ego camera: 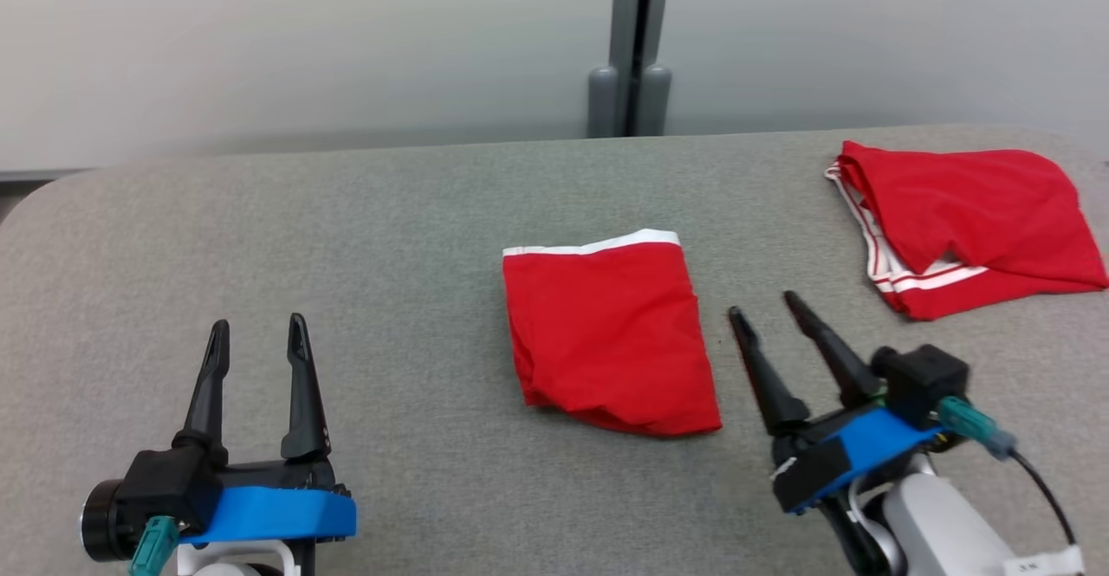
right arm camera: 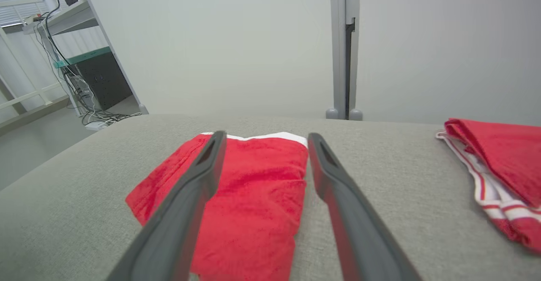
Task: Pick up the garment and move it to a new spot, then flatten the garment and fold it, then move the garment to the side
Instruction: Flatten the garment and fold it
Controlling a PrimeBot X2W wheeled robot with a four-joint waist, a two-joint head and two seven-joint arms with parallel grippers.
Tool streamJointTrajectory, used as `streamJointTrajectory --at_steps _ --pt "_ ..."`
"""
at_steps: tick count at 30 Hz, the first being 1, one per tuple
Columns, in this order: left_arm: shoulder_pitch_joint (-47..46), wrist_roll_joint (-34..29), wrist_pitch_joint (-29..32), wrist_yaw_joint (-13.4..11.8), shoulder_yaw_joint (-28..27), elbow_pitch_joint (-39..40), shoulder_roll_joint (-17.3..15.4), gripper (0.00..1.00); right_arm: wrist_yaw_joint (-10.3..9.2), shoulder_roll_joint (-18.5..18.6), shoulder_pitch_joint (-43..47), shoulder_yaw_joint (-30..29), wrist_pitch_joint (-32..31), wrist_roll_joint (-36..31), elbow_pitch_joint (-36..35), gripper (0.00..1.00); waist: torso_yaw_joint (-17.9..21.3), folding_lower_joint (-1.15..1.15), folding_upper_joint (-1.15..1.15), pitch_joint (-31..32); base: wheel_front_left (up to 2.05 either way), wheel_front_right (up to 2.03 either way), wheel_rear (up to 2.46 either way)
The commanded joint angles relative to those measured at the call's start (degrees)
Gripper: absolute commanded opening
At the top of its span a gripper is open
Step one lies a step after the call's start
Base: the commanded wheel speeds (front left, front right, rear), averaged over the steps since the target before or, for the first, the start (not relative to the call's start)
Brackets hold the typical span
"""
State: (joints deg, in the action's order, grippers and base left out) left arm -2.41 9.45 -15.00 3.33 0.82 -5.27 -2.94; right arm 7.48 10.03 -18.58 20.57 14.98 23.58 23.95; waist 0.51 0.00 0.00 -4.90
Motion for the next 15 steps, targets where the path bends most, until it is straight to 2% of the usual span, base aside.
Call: streamJointTrajectory --at_steps 1,8,15 --pt "0.8 -0.5 -0.24 0.09 -0.3 -0.57 -0.2 1.0 0.02 0.41 2.25 -2.45 0.2 -1.03 -1.71 1.0 1.31 0.0 0.0 0.95 0.0 0.0 0.0" --pt "1.78 -1.55 -0.24 -0.12 0.18 -2.07 -1.34 1.0 0.03 -0.54 7.38 -11.35 -0.76 -4.26 -7.57 1.0 3.32 0.0 0.0 2.12 0.0 0.0 0.0" --pt "3.03 -1.69 0.26 -0.72 0.34 -2.05 -1.95 1.0 0.03 -3.21 13.28 -17.88 -3.43 -7.37 -13.76 1.0 2.81 0.0 0.0 3.22 0.0 0.0 0.0"
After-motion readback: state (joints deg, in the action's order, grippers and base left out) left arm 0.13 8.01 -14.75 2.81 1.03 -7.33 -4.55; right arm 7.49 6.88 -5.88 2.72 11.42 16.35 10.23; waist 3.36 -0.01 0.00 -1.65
